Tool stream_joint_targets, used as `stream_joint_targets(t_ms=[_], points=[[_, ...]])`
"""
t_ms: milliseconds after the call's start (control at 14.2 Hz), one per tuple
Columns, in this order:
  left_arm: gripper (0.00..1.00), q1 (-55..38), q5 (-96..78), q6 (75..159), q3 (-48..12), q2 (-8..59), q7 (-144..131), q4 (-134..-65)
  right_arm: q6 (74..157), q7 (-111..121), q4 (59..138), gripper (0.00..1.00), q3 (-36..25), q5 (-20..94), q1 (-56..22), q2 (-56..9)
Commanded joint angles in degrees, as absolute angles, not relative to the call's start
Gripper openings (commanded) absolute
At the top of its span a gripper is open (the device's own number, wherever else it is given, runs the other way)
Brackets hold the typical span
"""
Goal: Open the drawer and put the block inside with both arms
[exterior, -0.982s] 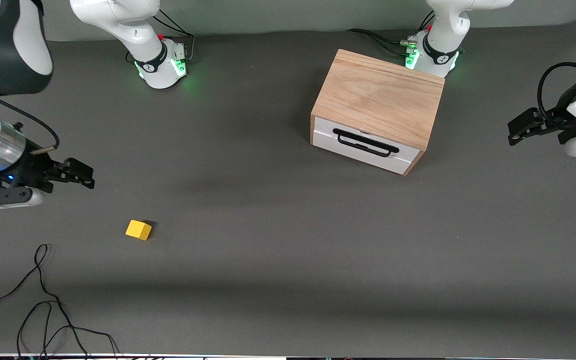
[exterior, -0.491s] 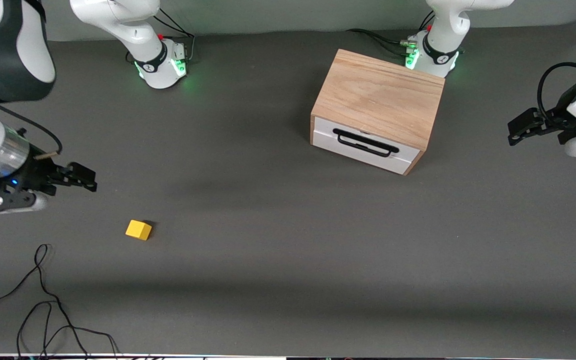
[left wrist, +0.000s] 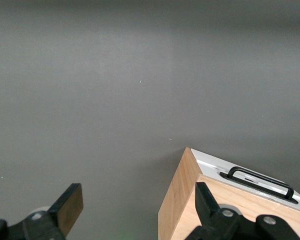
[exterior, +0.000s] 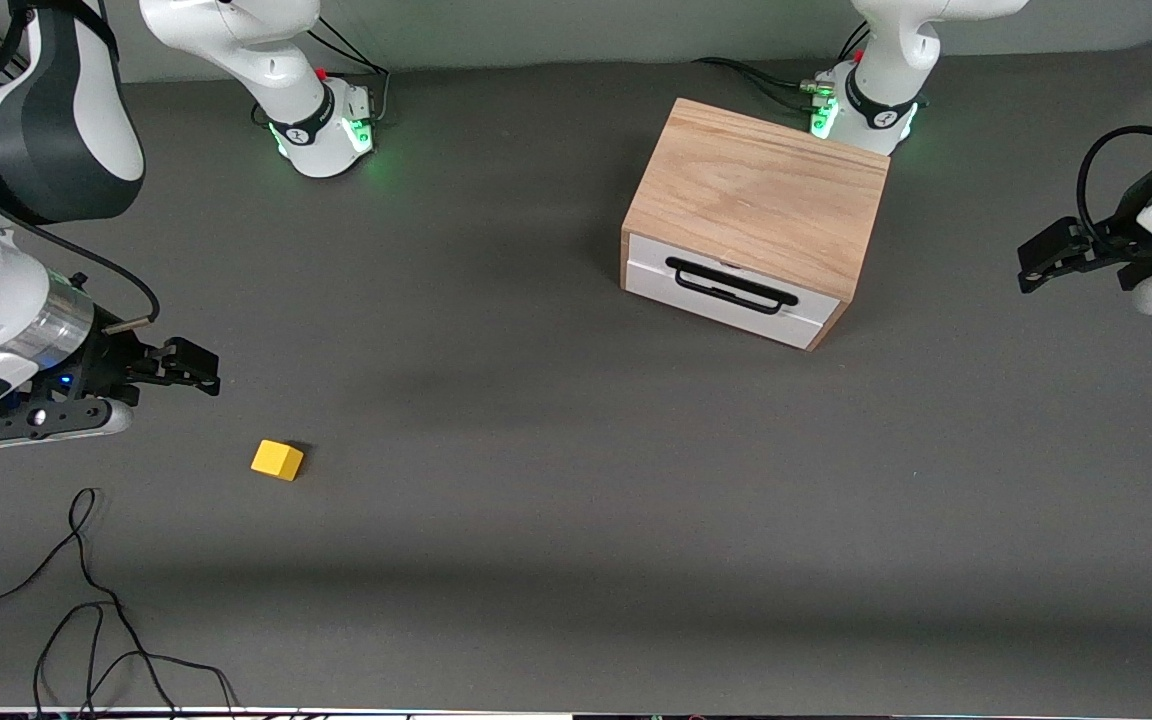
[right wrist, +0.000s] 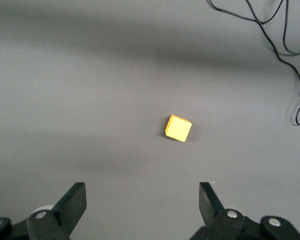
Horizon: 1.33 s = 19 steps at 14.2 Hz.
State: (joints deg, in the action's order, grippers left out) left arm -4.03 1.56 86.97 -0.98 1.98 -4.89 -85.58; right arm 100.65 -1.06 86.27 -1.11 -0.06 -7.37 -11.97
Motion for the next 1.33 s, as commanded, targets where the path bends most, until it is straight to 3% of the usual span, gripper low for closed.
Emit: stream_joint_targets(t_ms=[0,561,912,1263], points=[[1.00,-3.8,1.4,87.1,-0.9,2.6,-3.8,-84.3,100.5,0.8,85.3,1.00,-1.6,0.6,-7.4,-12.0],[1.00,-4.7,2.5,88.2,-1.1,5.1,-4.0,-84.3,100.5,0.7,85.7,1.00,-1.7,0.6,-7.4,-12.3],[1.00,-4.8,1.5,95.2,-1.3,9.9,-4.9,-84.2,100.5,0.9,85.7,1.00,-1.9,0.6,-7.1,-12.4],[1.00,-9.3,0.4,96.2,-1.5,14.1,-33.1,-84.6,100.5,0.8,85.9,1.00,-2.0,0.6,-7.1,-12.6]])
